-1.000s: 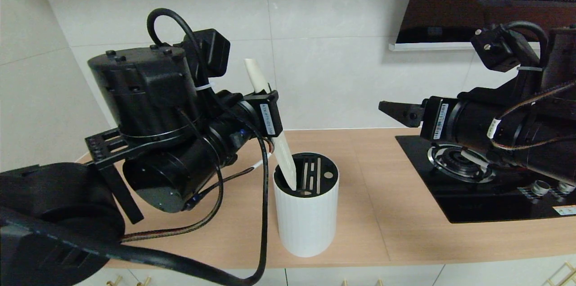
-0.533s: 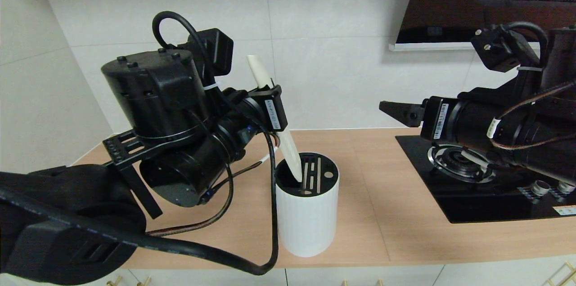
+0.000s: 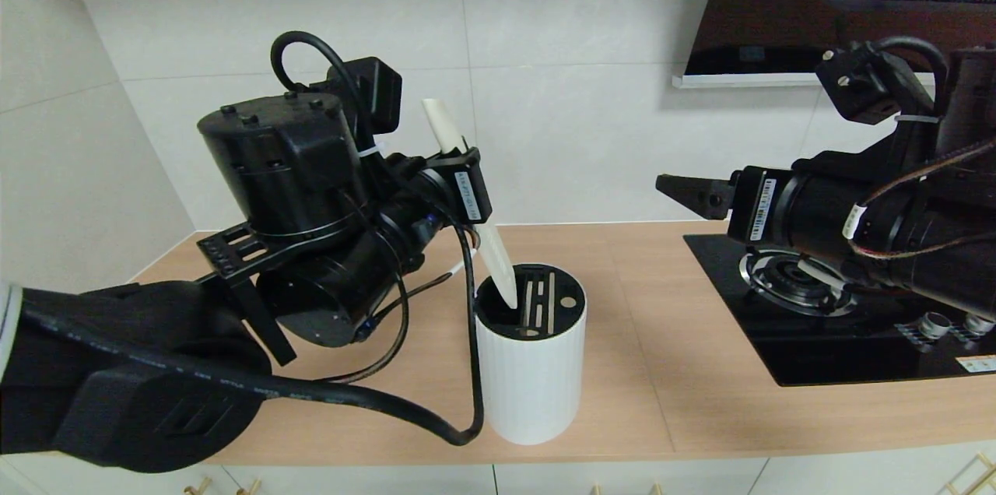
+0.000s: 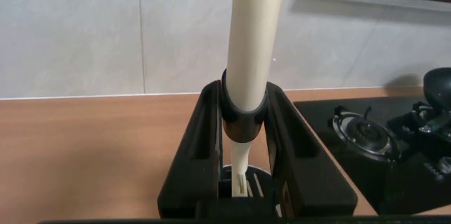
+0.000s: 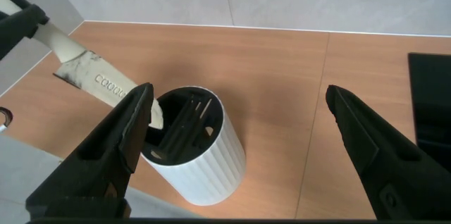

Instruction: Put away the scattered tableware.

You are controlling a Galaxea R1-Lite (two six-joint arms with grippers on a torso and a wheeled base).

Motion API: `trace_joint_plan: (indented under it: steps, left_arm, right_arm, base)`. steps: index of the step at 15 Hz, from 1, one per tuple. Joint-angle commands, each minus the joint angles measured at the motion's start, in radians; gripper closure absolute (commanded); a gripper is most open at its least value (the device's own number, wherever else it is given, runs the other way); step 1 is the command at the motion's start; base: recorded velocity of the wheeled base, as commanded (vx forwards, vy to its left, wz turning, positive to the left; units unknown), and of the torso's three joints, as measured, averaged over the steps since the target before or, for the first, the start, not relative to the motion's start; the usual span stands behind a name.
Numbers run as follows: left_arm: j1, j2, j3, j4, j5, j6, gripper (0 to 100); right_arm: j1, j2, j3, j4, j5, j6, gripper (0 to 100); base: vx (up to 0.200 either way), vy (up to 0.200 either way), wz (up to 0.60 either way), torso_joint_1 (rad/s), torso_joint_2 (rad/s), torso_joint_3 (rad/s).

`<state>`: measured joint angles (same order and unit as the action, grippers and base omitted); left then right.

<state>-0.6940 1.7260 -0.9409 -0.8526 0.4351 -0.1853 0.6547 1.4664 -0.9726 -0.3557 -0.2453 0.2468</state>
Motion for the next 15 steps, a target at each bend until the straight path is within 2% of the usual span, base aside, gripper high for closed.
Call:
trace_joint_plan:
  steps: [1, 6, 13, 14, 15]
  left_arm:
    - [0.001, 0.007, 0.002, 0.0, 0.001, 0.0, 100]
    - [-0.009, 0.072, 0.013, 0.0, 0.001, -0.008, 100]
    - [-0.058, 0.136, 0.054, 0.004, -0.004, -0.008, 100]
    - [-0.065, 0.144, 0.059, 0.004, -0.004, -0.006, 0]
    - [-0.067, 0.15, 0.06, 0.004, -0.004, -0.006, 0]
  right_arm:
    - [0.0, 0.002, 0.002, 0.0, 0.0, 0.0, 0]
    - [0.0, 0.003, 0.002, 0.0, 0.0, 0.0, 0]
    - [0.0, 0.005, 0.002, 0.0, 0.0, 0.0, 0]
    - [0.0, 0.005, 0.002, 0.0, 0.0, 0.0, 0]
    - [0.0, 0.005, 0.002, 0.0, 0.0, 0.0, 0]
  base:
    - [0.0, 0.0, 0.0, 0.0, 0.0, 0.0]
    - [0.0, 0.0, 0.0, 0.0, 0.0, 0.0]
    - [0.0, 0.0, 0.0, 0.0, 0.0, 0.0]
    - [0.0, 0.0, 0.0, 0.0, 0.0, 0.0]
    - [0.0, 0.0, 0.0, 0.0, 0.0, 0.0]
